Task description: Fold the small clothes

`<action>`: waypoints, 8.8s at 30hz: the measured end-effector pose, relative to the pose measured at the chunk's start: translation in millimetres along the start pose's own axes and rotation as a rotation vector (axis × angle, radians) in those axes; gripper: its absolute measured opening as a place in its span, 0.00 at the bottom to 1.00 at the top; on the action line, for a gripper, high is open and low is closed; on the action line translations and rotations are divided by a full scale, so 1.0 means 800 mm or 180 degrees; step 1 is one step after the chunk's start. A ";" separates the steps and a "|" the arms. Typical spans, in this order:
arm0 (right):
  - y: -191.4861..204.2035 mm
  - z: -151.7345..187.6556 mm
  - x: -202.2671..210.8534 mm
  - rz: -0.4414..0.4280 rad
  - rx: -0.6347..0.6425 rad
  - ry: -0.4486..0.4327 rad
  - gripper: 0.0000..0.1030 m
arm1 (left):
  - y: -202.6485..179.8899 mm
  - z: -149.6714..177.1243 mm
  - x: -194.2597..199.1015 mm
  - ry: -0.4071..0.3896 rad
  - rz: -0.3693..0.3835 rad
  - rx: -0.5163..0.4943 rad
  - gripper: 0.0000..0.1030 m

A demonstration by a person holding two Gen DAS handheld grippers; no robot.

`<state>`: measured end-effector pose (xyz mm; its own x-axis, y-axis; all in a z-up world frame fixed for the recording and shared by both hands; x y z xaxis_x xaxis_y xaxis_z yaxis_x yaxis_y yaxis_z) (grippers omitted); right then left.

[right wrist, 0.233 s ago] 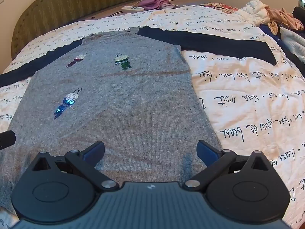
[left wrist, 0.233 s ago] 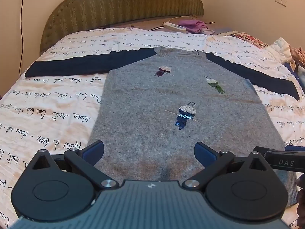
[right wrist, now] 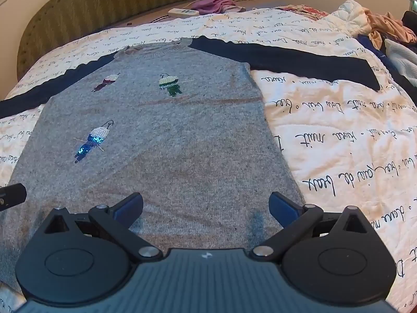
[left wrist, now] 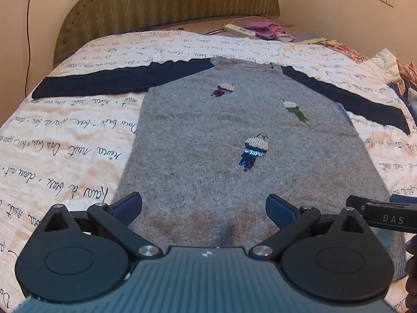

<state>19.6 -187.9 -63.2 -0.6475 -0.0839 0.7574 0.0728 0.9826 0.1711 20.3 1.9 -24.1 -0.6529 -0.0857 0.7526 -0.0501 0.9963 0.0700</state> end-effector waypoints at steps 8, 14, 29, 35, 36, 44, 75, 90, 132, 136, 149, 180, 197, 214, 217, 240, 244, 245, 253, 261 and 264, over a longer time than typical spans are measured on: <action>-0.001 -0.001 -0.002 -0.0004 -0.0005 -0.0018 1.00 | -0.003 0.002 -0.019 0.0161 0.0007 -0.0044 0.94; 0.003 -0.005 -0.002 -0.0049 0.0007 -0.0040 1.00 | 0.000 0.005 -0.019 0.0051 -0.0097 -0.0048 0.95; 0.005 -0.011 -0.007 -0.0107 0.0051 -0.0047 1.00 | -0.006 -0.003 -0.028 0.0054 -0.0154 -0.0138 0.96; 0.005 -0.017 -0.012 -0.0111 0.0095 -0.0064 1.00 | -0.009 -0.007 -0.037 0.0116 -0.0124 -0.0136 0.96; 0.004 -0.019 -0.014 -0.0110 0.0101 -0.0062 1.00 | -0.010 -0.008 -0.039 0.0122 -0.0122 -0.0143 0.96; 0.000 -0.032 -0.031 -0.0125 0.0110 -0.0017 1.00 | -0.017 -0.020 -0.058 0.0192 -0.0153 -0.0178 0.97; -0.027 -0.111 -0.099 -0.0086 0.0254 -0.0061 1.00 | -0.072 -0.098 -0.135 0.0219 -0.0127 -0.0338 0.98; -0.089 -0.177 -0.119 -0.0436 -0.0053 -0.0659 1.00 | -0.113 -0.157 -0.173 0.0048 -0.0022 -0.0328 0.98; -0.405 -0.202 -0.119 -0.0591 -0.2197 -0.1739 0.08 | -0.113 -0.191 -0.204 -0.0001 0.0881 0.0255 0.99; -0.314 -0.221 -0.121 -0.0847 -0.1509 -0.1622 0.08 | -0.111 -0.230 -0.225 0.0102 0.1854 0.0871 1.00; -0.129 -0.202 -0.182 -0.1626 -0.0604 -0.0888 0.26 | -0.208 -0.232 -0.338 0.1154 0.2837 0.1595 0.97; -0.152 -0.143 -0.125 -0.1814 -0.0762 -0.0851 0.30 | -0.066 -0.302 -0.326 0.0511 0.1390 0.0568 0.02; -0.124 -0.203 -0.166 -0.1740 -0.0515 -0.0730 0.30 | -0.015 -0.278 -0.344 0.0570 0.1150 0.0598 0.02; -0.074 -0.249 -0.281 -0.0766 0.0121 -0.0760 0.31 | -0.046 -0.257 -0.275 -0.0375 0.0737 0.0502 0.73; -0.075 -0.244 -0.281 -0.0757 0.0132 -0.0867 0.31 | -0.076 -0.254 -0.297 -0.0178 0.0874 0.0452 0.71; -0.070 -0.244 -0.282 -0.0692 0.0188 -0.0886 0.31 | 0.132 -0.230 -0.227 -0.1292 0.0246 0.1315 0.98; -0.072 -0.244 -0.282 -0.0720 0.0158 -0.0889 0.31 | 0.296 -0.214 -0.247 -0.1179 -0.0366 0.2288 0.96; -0.072 -0.244 -0.282 -0.0719 0.0159 -0.0889 0.31 | 0.339 -0.206 -0.255 -0.1078 -0.0488 0.2639 0.94; -0.072 -0.244 -0.282 -0.0711 0.0168 -0.0889 0.31 | 0.479 -0.158 -0.311 -0.0775 -0.0323 0.3806 0.85; -0.072 -0.244 -0.282 -0.0729 0.0146 -0.0892 0.31 | 0.488 -0.184 -0.326 -0.0682 -0.0488 0.3300 0.15; -0.073 -0.244 -0.282 -0.0745 0.0128 -0.0894 0.31 | 0.474 -0.191 -0.323 -0.0734 -0.0699 0.3057 0.05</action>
<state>309.5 -259.0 -120.9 -0.8265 -0.2639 0.4973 -0.1283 0.9484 0.2900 285.5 400.7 -91.8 -0.6811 -0.3654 0.6345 -0.7073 0.5523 -0.4413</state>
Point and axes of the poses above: each gripper's, at about its wrist camera, not at the fingertips, and x roughly against the way its jaws point, y to its left, z to its underside, the point moved 2 cm from there along -x, roughly the way its jaws point, and after that the axes turned 5 degrees about -z, right-handed, at the moved point
